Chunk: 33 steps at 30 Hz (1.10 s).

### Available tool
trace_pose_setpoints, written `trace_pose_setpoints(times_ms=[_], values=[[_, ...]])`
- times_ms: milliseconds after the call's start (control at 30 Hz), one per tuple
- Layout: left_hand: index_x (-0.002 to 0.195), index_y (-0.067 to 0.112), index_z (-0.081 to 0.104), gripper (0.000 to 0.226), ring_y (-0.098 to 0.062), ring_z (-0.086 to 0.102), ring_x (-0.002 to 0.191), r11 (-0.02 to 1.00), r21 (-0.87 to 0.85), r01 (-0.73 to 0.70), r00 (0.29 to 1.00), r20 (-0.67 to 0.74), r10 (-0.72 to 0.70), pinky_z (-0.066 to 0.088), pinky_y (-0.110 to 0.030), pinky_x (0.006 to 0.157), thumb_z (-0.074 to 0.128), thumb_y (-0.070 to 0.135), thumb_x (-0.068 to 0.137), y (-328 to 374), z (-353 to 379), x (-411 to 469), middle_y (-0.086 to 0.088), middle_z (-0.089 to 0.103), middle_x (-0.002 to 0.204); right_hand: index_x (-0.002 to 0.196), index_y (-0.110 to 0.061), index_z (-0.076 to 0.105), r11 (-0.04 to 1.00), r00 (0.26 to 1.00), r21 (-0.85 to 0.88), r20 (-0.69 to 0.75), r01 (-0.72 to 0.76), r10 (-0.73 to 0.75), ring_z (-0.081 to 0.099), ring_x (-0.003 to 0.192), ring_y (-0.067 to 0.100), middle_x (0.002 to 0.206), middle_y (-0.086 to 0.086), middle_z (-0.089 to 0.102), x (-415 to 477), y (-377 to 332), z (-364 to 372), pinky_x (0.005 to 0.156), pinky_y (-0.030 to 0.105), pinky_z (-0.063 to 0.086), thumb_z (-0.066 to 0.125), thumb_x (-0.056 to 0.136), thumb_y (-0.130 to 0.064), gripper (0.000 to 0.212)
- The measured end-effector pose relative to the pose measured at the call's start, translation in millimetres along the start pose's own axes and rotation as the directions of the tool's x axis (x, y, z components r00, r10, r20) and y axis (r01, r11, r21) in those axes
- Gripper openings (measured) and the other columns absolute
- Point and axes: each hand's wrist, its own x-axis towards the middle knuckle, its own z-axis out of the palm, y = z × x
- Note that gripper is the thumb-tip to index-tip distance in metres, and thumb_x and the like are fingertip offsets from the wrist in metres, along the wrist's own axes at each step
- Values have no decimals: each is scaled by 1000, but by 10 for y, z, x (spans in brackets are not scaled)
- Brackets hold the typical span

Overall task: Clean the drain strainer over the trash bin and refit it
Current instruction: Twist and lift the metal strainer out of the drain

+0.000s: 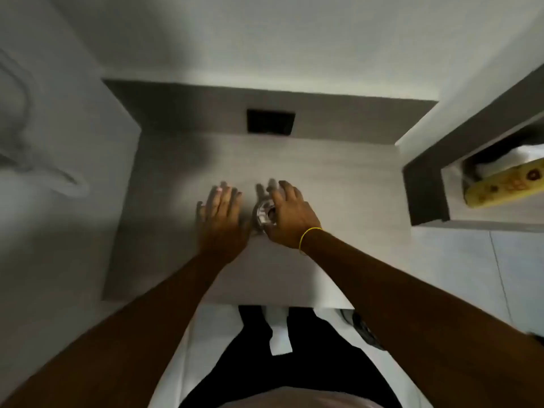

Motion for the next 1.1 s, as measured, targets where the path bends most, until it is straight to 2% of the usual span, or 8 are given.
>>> trace_pose_setpoints(times_ms=[67, 133, 333, 533, 867, 1100], values=[[169, 17, 32, 77, -35, 15, 169, 999, 15, 41, 991, 129, -43, 25, -67, 128, 48, 50, 102, -58, 220, -70, -14, 18, 182, 158, -23, 31, 1000, 999, -25, 38, 2, -1, 32, 153, 38, 167, 12, 27, 79, 30, 133, 103, 56, 54, 79, 71, -46, 102], [169, 18, 32, 76, -36, 15, 169, 998, 17, 68, 982, 176, -70, 23, -67, 128, 40, 53, 102, -106, 411, -180, -13, 17, 182, 158, -24, 33, 999, 997, -52, 82, -13, 17, 34, 151, 38, 165, 10, 28, 95, 99, 245, 99, 54, 57, 82, 65, -40, 106], [169, 21, 29, 72, -33, 15, 169, 997, 7, 76, 993, 86, -77, 20, -69, 129, 35, 52, 105, -118, 644, -233, -10, 18, 182, 160, -24, 31, 989, 988, -146, 155, 38, -15, 43, 138, 42, 156, 13, 34, 298, 72, 271, 93, 51, 59, 83, 58, -30, 115], [169, 21, 31, 72, -33, 17, 169, 997, -8, 76, 996, 50, -76, 18, -69, 131, 36, 52, 104, -136, 676, -252, -9, 17, 183, 147, -21, 43, 982, 982, -181, 190, 56, -21, 47, 126, 43, 142, 17, 39, 394, 25, 223, 89, 52, 61, 88, 60, -34, 98], [168, 19, 33, 71, -35, 19, 168, 998, -4, 68, 997, 21, -68, 20, -69, 129, 36, 52, 106, -137, 698, -255, -11, 21, 181, 152, -23, 35, 978, 971, -187, 233, 90, -45, 47, 129, 43, 146, 17, 39, 335, 18, 178, 95, 55, 59, 88, 62, -33, 105], [168, 21, 32, 70, -34, 16, 169, 998, -4, 67, 998, 19, -67, 19, -69, 130, 38, 52, 106, -147, 702, -259, -11, 19, 182, 151, -24, 39, 992, 989, -93, 130, 83, -71, 51, 127, 42, 146, 13, 37, 222, 157, 39, 94, 55, 61, 89, 58, -29, 106]])
